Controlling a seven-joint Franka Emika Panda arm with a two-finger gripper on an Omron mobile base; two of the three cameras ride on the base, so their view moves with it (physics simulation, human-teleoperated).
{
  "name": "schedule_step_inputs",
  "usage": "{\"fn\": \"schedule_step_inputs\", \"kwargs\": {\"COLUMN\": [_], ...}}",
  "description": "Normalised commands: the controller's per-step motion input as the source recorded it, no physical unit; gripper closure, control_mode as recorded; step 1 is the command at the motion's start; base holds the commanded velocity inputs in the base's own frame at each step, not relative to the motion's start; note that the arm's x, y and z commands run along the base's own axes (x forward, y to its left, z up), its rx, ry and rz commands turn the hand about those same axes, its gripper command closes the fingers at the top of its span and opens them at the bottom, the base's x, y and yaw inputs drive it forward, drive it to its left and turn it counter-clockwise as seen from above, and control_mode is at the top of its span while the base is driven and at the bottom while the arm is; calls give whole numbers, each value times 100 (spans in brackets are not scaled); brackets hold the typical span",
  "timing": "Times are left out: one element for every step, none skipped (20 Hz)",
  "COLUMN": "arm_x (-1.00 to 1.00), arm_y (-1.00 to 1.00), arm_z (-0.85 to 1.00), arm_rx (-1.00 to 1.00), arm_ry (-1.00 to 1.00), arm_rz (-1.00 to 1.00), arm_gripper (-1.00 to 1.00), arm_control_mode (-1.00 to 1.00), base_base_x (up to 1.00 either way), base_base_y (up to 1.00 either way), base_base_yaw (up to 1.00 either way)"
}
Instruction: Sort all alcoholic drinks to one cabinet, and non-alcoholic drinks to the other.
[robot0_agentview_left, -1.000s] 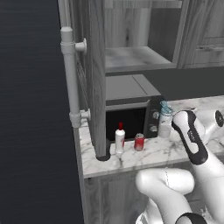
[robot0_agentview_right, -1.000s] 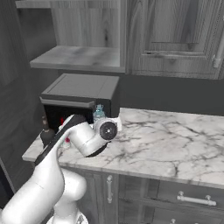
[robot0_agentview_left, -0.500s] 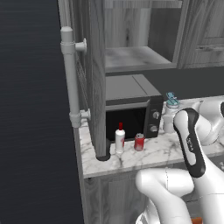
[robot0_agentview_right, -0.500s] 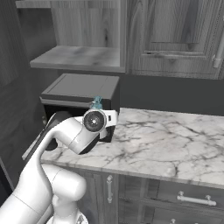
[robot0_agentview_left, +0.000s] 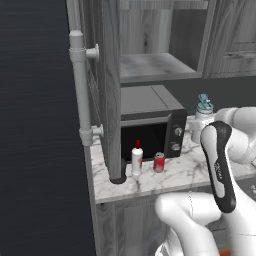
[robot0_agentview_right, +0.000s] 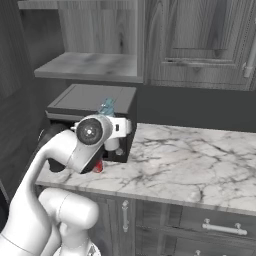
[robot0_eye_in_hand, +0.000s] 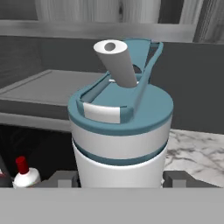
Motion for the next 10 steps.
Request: {"fn": "schedule_step_inputs", "kwargs": {"arm_x": [-22,-21,-20,-20,-19,-20,-18,-17,-17,-17], "arm_y": [2,1,2,3,2,3,5,7,7,8], "arm_z": [60,60,62,62,62,62,60,60,59,59], "arm_rx": [2,2,2,2,2,2,1,1,1,0], "arm_ry": [-5,-5,-5,-5,-4,-4,-4,-4,-3,-3], "arm_rz": [-8,-8,-7,-7,-7,-7,-7,-7,-7,-7], "arm_gripper": [100,100,100,100,100,100,100,100,100,100], "arm_control_mode": [-100,-100,-100,-100,-100,-100,-100,-100,-100,-100], "base_base_x": [0,0,0,0,0,0,0,0,0,0], "base_base_y": [0,0,0,0,0,0,0,0,0,0], "base_base_yaw": [0,0,0,0,0,0,0,0,0,0]}}
